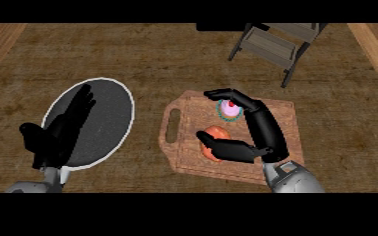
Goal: Pick the squash from the cutting board and place it in the tiered basket
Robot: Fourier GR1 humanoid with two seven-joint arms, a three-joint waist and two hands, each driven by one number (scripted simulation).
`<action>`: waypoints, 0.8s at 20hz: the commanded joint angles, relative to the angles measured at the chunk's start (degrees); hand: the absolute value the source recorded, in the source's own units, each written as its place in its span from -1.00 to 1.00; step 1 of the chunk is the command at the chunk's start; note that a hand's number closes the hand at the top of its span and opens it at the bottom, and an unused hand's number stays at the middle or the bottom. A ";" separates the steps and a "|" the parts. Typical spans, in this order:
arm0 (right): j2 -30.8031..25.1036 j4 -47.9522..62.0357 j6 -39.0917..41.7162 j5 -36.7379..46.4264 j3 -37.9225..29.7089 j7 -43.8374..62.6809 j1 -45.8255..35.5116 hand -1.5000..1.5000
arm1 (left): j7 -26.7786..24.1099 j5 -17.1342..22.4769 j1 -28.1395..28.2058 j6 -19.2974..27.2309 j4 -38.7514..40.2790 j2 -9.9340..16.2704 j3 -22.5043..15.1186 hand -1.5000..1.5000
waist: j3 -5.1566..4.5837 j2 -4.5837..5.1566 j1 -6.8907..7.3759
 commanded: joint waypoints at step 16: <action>-25.82 -20.52 26.97 27.42 15.20 33.01 -6.59 -1.00 | 4.72 1.14 -0.42 -0.76 -1.75 -0.14 1.91 0.00 | -0.30 -0.57 -0.78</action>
